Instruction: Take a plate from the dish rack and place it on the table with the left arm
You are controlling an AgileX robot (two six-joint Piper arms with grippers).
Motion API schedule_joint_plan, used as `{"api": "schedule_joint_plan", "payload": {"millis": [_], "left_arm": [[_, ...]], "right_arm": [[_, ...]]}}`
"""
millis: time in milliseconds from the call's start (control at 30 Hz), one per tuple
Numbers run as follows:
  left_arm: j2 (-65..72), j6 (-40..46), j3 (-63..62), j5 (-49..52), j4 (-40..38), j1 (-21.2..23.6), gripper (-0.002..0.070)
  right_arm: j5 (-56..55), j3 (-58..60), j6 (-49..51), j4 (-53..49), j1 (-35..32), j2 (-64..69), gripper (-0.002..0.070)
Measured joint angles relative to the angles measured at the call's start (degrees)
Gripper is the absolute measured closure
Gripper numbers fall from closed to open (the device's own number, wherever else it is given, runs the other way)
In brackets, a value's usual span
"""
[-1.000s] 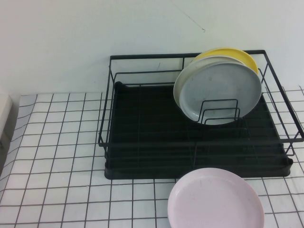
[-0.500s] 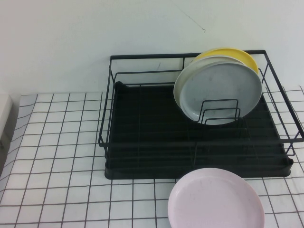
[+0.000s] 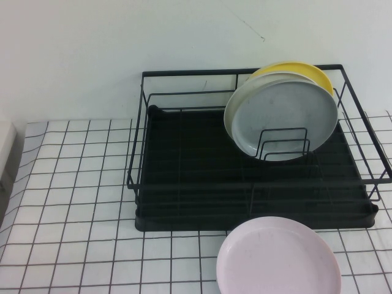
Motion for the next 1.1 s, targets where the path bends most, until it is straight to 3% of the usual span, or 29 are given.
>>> {"api": "schedule_joint_plan", "payload": {"millis": [167,600,1000,1100], "left_arm": [[0.0,0.0,0.32,-4.28,-0.12,0.0,0.0678],[0.0,0.0,0.32,-30.51,-0.15,0.0,0.0678],[-0.11,0.18,0.32,-39.51,-1.04,0.0,0.0678],[-0.11,0.18,-2.59,-31.99,-1.04,0.0,0.0678]], "right_arm": [[0.0,0.0,0.0,0.0,0.0,0.0,0.0679],[0.0,0.0,0.0,0.0,0.0,0.0,0.0679],[0.0,0.0,0.0,0.0,0.0,0.0,0.0679],[0.0,0.0,0.0,0.0,0.0,0.0,0.0679]]}}
